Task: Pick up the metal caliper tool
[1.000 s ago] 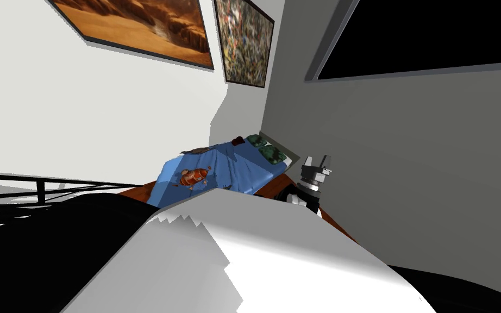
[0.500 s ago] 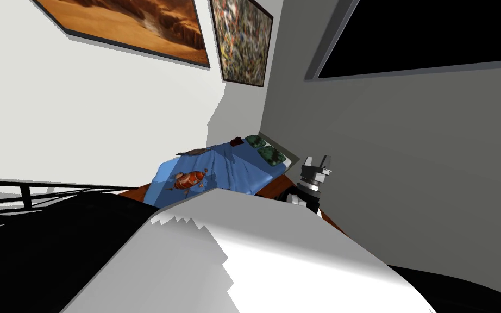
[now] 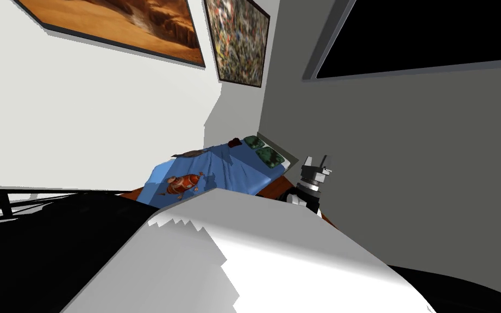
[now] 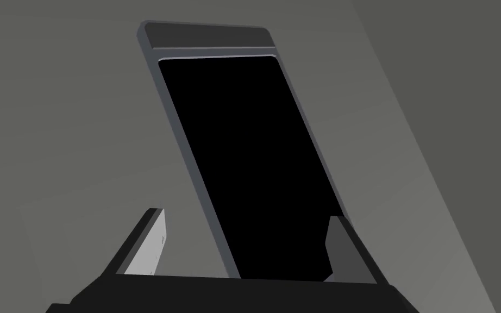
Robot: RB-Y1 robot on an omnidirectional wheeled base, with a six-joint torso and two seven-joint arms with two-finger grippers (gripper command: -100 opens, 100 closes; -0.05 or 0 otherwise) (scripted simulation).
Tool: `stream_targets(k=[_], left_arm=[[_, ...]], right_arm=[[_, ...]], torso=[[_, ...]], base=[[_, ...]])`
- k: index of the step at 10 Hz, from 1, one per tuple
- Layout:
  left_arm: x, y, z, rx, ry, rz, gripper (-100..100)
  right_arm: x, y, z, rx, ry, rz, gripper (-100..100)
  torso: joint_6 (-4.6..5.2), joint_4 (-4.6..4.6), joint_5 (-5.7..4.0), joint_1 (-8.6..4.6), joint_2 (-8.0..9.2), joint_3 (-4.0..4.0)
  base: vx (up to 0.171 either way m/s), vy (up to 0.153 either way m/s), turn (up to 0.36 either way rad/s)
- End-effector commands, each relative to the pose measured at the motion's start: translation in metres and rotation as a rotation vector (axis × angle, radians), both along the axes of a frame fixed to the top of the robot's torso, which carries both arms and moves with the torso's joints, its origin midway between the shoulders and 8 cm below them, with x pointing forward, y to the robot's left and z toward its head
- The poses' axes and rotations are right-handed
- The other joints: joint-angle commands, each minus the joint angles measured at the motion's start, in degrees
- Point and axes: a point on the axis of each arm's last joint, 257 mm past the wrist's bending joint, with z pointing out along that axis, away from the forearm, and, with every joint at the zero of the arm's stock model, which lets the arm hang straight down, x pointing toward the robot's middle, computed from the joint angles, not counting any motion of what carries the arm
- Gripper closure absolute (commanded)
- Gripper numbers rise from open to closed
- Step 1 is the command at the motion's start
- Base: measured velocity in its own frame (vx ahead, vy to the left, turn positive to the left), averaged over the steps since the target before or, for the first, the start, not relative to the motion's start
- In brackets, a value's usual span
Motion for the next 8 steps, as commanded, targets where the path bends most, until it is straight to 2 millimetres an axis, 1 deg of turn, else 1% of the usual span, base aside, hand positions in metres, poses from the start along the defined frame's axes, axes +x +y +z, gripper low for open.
stream_targets(k=[1, 2, 5, 6, 7, 8], left_arm=[[-0.022, 0.017, -0.010, 0.047, 0.058, -0.041, -100], [-0.024, 0.019, -0.011, 0.050, 0.064, -0.040, -100], [-0.060, 0.057, -0.023, 0.132, 0.162, -0.100, -100], [-0.060, 0.057, -0.023, 0.132, 0.162, -0.100, -100], [-0.069, 0.069, -0.025, 0.155, 0.189, -0.116, -100], [-0.069, 0.069, -0.025, 0.155, 0.189, -0.116, -100]], right_arm=[[0.000, 0.000, 0.000, 0.000, 0.000, 0.000, 0], [0.000, 0.000, 0.000, 0.000, 0.000, 0.000, 0], [0.000, 0.000, 0.000, 0.000, 0.000, 0.000, 0], [0.000, 0.000, 0.000, 0.000, 0.000, 0.000, 0], [0.000, 0.000, 0.000, 0.000, 0.000, 0.000, 0], [0.000, 0.000, 0.000, 0.000, 0.000, 0.000, 0]], torso=[[0.00, 0.00, 0.00, 0.00, 0.00, 0.00], [0.01, 0.00, 0.00, -0.01, -0.04, -0.02], [0.01, 0.01, 0.00, 0.03, 0.07, 0.03], [-0.01, 0.00, -0.01, -0.04, 0.03, 0.01], [-0.01, 0.01, 0.00, 0.02, 0.07, 0.03], [0.00, 0.03, 0.01, 0.06, 0.16, 0.08]], base=[[0.114, -0.046, -0.041], [0.108, -0.082, -0.009], [0.092, -0.052, -0.022], [0.083, -0.035, 0.002], [0.055, -0.026, -0.016], [0.030, -0.018, -0.010]])
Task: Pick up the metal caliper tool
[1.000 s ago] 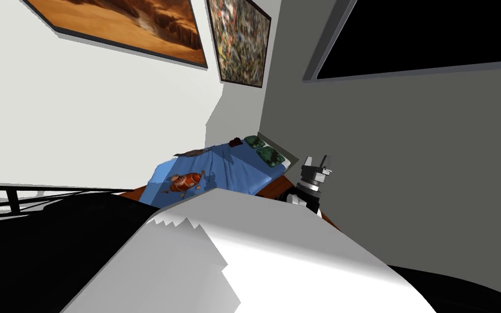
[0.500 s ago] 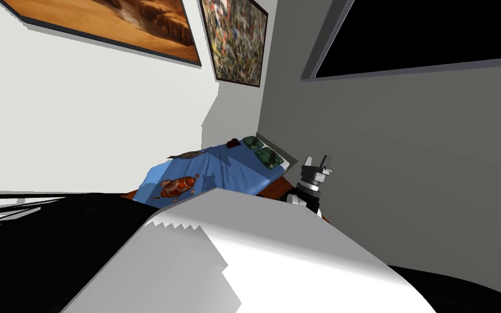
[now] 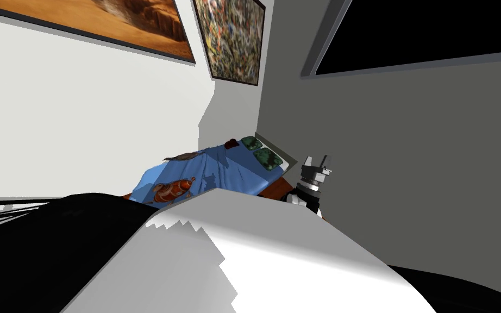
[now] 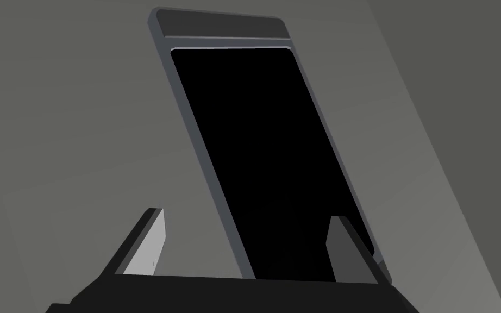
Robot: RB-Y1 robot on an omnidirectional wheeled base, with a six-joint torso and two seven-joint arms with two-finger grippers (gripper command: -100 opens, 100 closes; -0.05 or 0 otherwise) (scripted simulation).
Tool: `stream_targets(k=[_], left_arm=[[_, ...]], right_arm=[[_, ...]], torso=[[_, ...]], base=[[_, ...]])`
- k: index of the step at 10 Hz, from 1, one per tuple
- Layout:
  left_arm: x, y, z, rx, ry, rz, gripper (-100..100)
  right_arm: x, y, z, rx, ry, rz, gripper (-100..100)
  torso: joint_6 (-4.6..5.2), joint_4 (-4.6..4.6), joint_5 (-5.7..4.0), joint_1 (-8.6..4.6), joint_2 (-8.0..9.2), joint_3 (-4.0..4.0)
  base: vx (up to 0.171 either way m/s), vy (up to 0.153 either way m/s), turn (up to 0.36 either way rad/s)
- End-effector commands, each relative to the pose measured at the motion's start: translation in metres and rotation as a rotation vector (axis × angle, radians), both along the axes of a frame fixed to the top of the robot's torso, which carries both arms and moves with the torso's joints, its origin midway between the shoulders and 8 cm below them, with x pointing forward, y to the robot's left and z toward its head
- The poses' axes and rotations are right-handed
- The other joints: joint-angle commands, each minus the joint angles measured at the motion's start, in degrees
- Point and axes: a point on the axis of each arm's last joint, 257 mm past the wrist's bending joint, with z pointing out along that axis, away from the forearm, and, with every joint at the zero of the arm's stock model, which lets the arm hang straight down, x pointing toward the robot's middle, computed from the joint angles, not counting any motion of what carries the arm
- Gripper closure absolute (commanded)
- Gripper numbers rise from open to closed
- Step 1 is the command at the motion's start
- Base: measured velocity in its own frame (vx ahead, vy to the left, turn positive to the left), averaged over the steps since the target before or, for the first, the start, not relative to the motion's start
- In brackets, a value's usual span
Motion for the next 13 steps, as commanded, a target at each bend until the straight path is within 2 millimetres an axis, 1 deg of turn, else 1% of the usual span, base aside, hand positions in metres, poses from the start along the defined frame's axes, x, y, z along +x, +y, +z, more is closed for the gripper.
stream_targets(k=[1, 3, 4, 5, 6, 7, 12, 13], left_arm=[[-0.010, 0.014, -0.002, 0.025, 0.029, -0.016, -100], [-0.025, 0.032, -0.003, 0.060, 0.070, -0.039, -100], [-0.035, 0.045, -0.004, 0.082, 0.098, -0.053, -100], [-0.032, 0.037, -0.004, 0.068, 0.081, -0.043, -100], [-0.033, 0.038, -0.004, 0.071, 0.084, -0.046, 0], [-0.029, 0.034, -0.009, 0.073, 0.082, -0.037, -100], [-0.019, 0.016, -0.023, 0.072, 0.082, -0.014, -100], [-0.017, 0.009, -0.028, 0.069, 0.084, -0.007, -100]], right_arm=[[0.000, 0.000, 0.000, 0.000, 0.000, 0.000, 0], [0.000, 0.000, 0.000, 0.000, 0.000, 0.000, 0], [0.000, 0.000, 0.000, 0.000, 0.000, 0.000, 0], [0.000, 0.000, 0.000, 0.000, 0.000, 0.000, 0], [0.000, 0.000, 0.000, 0.000, 0.000, 0.000, 0], [0.000, 0.000, 0.000, 0.000, 0.000, 0.000, 0], [0.000, 0.000, 0.000, 0.000, 0.000, 0.000, 0], [0.000, 0.000, 0.000, 0.000, 0.000, 0.000, 0]], torso=[[0.00, 0.00, 0.00, 0.00, 0.00, 0.00], [0.00, -0.01, -0.02, -0.08, -0.08, -0.04], [0.00, -0.03, -0.01, -0.05, -0.17, -0.09], [0.00, -0.03, -0.01, -0.04, -0.14, -0.08], [0.00, 0.00, 0.01, 0.04, 0.01, 0.00], [0.00, 0.02, 0.02, 0.06, 0.10, 0.06], [0.00, 0.06, 0.04, 0.50, 0.28, 0.17], [0.00, 0.06, 0.03, 0.61, 0.27, 0.16]], base=[[0.046, -0.035, -0.009], [0.083, -0.040, -0.016], [0.079, -0.030, -0.017], [0.022, -0.002, -0.009], [0.000, 0.000, 0.000], [-0.016, 0.015, -0.050], [-0.033, 0.042, -0.053], [-0.037, 0.045, -0.066]])
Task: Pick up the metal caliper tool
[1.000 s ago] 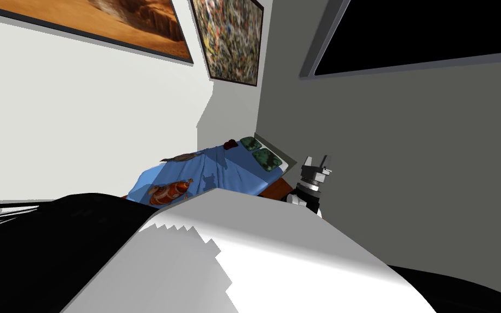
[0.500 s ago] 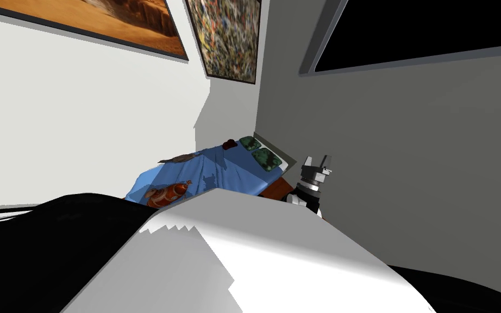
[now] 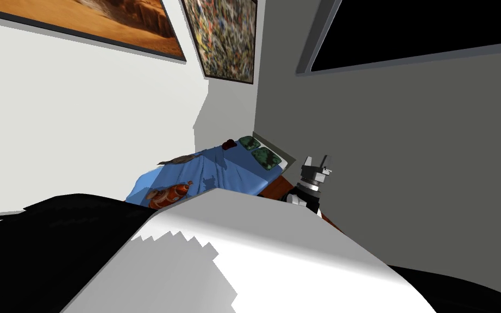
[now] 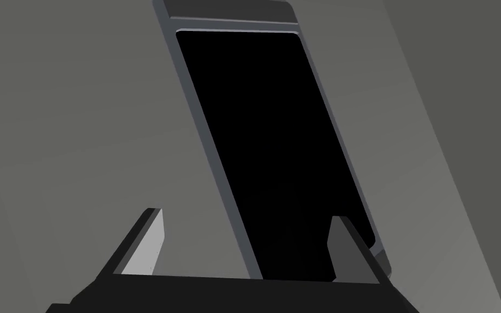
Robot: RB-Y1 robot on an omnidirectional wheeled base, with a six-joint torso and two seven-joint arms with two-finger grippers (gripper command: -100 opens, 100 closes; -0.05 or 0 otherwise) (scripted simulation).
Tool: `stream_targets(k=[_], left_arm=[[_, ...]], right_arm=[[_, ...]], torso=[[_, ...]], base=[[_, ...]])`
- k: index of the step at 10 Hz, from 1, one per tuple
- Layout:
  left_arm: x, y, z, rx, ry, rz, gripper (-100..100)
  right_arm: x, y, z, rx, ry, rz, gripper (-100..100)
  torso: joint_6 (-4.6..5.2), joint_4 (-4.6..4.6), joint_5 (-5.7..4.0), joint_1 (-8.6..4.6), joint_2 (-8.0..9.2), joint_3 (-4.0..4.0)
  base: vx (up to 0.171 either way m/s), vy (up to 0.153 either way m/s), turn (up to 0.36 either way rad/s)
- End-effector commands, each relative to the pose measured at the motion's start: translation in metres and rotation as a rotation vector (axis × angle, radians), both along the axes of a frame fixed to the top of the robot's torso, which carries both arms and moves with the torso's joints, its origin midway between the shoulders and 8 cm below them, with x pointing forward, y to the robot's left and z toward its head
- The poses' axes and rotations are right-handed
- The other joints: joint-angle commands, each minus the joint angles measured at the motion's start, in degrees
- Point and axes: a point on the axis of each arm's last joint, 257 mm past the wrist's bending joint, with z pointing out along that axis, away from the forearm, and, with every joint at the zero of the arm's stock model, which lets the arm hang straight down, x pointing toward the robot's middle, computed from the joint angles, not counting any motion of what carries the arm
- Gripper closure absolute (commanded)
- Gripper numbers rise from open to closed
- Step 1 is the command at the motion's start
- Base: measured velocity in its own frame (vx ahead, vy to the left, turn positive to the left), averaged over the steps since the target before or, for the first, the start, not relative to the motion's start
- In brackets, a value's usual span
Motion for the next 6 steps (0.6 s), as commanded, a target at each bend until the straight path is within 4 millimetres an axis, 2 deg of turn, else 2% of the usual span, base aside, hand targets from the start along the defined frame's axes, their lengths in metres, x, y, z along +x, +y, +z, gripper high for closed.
stream_targets(k=[1, 2, 6], left_arm=[[0.0000, 0.0000, 0.0000, 0.000, 0.000, 0.000, -100], [0.0003, -0.0006, -0.0004, 0.000, -0.001, 0.001, 100], [0.0001, -0.0005, -0.0004, 0.000, 0.000, 0.000, 100]], right_arm=[[0.0000, 0.0000, 0.0000, 0.000, 0.000, 0.000, 0], [0.0000, 0.0000, 0.0000, 0.000, 0.000, 0.000, 0], [0.0000, 0.0000, 0.0000, 0.000, 0.000, 0.000, 0]], torso=[[0.00, 0.00, 0.00, 0.00, 0.00, 0.00], [-0.02, -0.01, 0.00, 0.03, -0.05, -0.02], [-0.04, -0.02, 0.01, 0.01, -0.11, -0.06]], base=[[-0.017, 0.017, -0.019], [0.000, 0.000, 0.000], [0.000, 0.000, 0.000]])
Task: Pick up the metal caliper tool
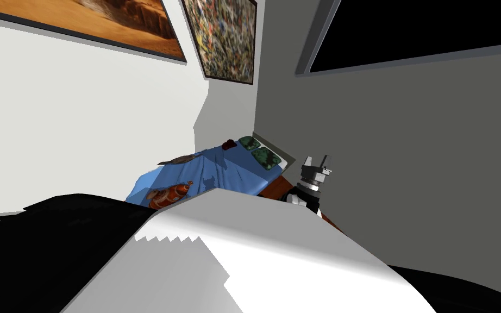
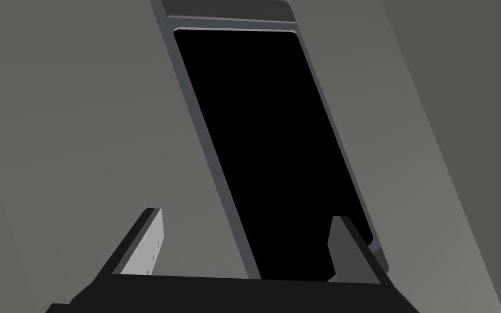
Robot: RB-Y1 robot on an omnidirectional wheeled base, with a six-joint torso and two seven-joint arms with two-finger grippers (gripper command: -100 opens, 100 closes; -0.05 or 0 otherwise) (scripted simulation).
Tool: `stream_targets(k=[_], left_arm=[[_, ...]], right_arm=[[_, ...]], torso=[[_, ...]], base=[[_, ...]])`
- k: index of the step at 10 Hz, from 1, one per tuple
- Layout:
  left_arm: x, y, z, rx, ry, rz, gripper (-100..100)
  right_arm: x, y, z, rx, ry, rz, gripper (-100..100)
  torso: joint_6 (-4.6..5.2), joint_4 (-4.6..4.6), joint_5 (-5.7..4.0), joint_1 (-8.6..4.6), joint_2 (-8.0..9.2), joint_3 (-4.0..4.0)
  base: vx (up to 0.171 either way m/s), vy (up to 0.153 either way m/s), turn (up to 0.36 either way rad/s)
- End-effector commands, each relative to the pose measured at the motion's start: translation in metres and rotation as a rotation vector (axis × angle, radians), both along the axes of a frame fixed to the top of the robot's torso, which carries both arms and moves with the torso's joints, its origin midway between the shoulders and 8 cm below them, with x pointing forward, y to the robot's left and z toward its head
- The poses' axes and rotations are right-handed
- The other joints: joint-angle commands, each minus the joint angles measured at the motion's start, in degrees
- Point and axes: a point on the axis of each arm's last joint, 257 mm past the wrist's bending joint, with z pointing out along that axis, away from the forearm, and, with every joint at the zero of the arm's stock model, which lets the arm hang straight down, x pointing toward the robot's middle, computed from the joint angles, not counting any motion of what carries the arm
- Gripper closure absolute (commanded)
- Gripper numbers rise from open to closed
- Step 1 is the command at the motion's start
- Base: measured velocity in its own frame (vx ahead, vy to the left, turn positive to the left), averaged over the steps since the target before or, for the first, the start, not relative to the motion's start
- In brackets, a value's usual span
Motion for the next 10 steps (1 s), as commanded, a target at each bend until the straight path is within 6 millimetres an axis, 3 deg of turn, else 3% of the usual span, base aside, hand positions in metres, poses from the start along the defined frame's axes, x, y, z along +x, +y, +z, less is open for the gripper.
stream_targets(k=[1, 2, 9, 10], left_arm=[[0.000, 0.000, 0.000, 0.000, 0.000, 0.000, 0], [-0.001, 0.004, 0.004, 0.001, -0.001, -0.002, 100], [-0.012, 0.023, 0.020, 0.000, -0.002, -0.026, 100], [-0.012, 0.023, 0.020, 0.000, -0.001, -0.027, 0]], right_arm=[[0.000, 0.000, 0.000, 0.000, 0.000, 0.000, 0], [0.000, 0.000, 0.000, 0.000, 0.000, 0.000, 0], [0.000, 0.000, 0.000, 0.000, 0.000, 0.000, 0], [0.000, 0.000, 0.000, 0.000, 0.000, 0.000, 0]], torso=[[0.00, 0.00, 0.00, 0.00, 0.00, 0.00], [0.00, 0.00, 0.00, 0.00, 0.00, 0.00], [0.00, -0.02, -0.03, -0.16, -0.15, -0.05], [0.01, -0.01, -0.01, -0.09, -0.10, -0.03]], base=[[0.000, 0.000, 0.000], [0.014, -0.007, 0.061], [0.030, -0.036, 0.043], [0.000, 0.000, 0.000]])
